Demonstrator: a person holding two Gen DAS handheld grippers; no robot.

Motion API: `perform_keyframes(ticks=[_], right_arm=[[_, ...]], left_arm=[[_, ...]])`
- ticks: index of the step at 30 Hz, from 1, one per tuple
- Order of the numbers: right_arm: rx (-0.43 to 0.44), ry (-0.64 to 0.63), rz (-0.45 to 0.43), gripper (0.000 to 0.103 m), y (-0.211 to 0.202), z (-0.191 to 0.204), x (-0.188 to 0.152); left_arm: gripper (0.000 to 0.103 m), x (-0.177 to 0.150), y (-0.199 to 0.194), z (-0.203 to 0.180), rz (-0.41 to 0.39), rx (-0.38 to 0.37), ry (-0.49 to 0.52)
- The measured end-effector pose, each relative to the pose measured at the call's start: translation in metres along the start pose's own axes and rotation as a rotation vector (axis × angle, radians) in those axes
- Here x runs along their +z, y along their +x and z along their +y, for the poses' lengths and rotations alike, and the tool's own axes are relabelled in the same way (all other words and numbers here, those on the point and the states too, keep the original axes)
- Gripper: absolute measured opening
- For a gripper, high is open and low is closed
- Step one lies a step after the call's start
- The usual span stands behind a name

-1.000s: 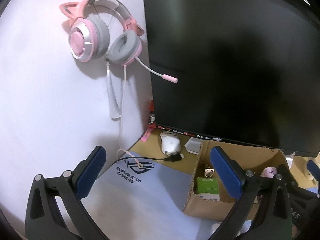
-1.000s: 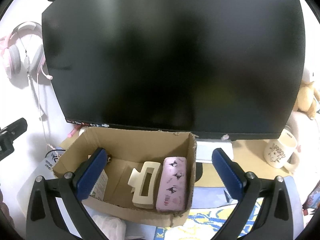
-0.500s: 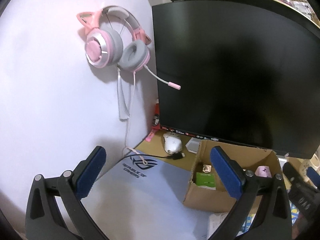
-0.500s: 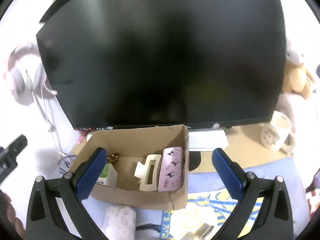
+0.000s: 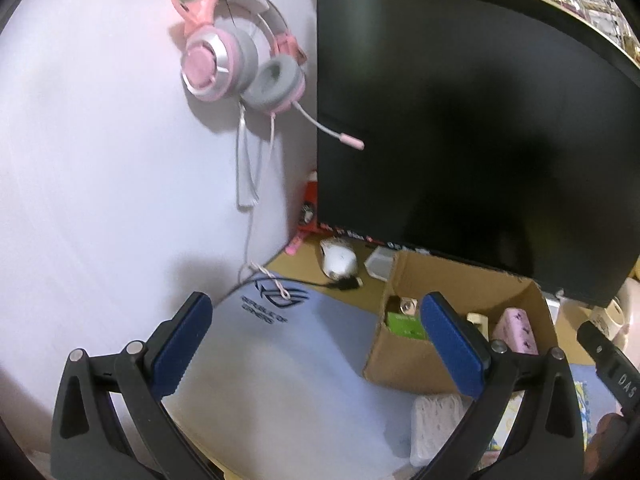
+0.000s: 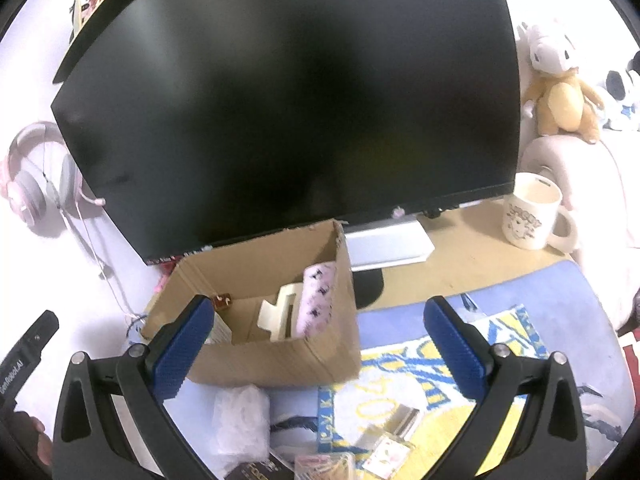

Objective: Organize objects
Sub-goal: 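Withdraw both tools from the box toward the remaining items on the towel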

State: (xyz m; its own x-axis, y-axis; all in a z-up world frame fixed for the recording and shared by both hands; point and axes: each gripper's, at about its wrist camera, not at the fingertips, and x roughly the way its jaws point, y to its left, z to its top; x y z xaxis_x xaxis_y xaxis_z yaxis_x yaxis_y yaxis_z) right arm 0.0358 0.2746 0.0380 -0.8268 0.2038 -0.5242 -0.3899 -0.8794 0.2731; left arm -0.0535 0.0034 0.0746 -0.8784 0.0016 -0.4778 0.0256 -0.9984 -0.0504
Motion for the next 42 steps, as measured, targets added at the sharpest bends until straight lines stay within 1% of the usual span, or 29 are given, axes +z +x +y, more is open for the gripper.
perform_keyframes(ticks=[5, 8, 10, 14, 17, 19, 23, 27, 30, 34, 37, 40, 42], right_arm=[[-0.028, -0.035, 0.013, 0.103, -0.002, -0.002, -0.011], [-0.05, -0.057, 0.008, 0.103, -0.006, -0.004, -0.018], [-0.059, -0.069, 0.001, 0.103, -0.009, -0.006, -0.023], [-0.069, -0.116, 0.004, 0.103, -0.01, -0.007, -0.034], [-0.099, -0.138, 0.009, 0.103, -0.007, -0.006, -0.042], [-0.109, -0.13, 0.017, 0.103, -0.005, -0.005, -0.045], [-0.101, -0.106, 0.024, 0.103, -0.003, -0.005, -0.048], [-0.109, -0.083, 0.033, 0.103, -0.001, -0.012, -0.054], [-0.119, -0.084, 0.058, 0.103, 0.004, -0.019, -0.062], [-0.152, -0.076, 0.083, 0.103, 0.011, -0.029, -0.073], [-0.216, -0.028, 0.087, 0.103, 0.016, -0.036, -0.082], [-0.232, -0.027, 0.118, 0.103, 0.022, -0.038, -0.085], [-0.244, -0.024, 0.119, 0.103, 0.024, -0.04, -0.085]], left_arm=[[0.103, -0.012, 0.001, -0.004, 0.019, 0.001, 0.018], [0.103, -0.022, 0.004, -0.007, 0.042, -0.018, 0.028], [0.103, -0.028, 0.006, -0.012, 0.058, -0.026, 0.057], [0.103, -0.039, 0.008, -0.023, 0.067, -0.016, 0.115], [0.103, -0.046, 0.011, -0.027, 0.081, -0.037, 0.125], [0.103, -0.052, 0.016, -0.028, 0.098, -0.062, 0.116], [0.103, -0.062, 0.026, -0.033, 0.143, -0.101, 0.114], [0.103, -0.07, 0.03, -0.037, 0.148, -0.069, 0.132], [0.103, -0.074, 0.032, -0.038, 0.159, -0.073, 0.131], [0.103, -0.08, 0.037, -0.043, 0.181, -0.096, 0.134], [0.103, -0.084, 0.043, -0.049, 0.202, -0.118, 0.136], [0.103, -0.089, 0.05, -0.052, 0.227, -0.14, 0.121], [0.103, -0.092, 0.056, -0.053, 0.256, -0.149, 0.108]])
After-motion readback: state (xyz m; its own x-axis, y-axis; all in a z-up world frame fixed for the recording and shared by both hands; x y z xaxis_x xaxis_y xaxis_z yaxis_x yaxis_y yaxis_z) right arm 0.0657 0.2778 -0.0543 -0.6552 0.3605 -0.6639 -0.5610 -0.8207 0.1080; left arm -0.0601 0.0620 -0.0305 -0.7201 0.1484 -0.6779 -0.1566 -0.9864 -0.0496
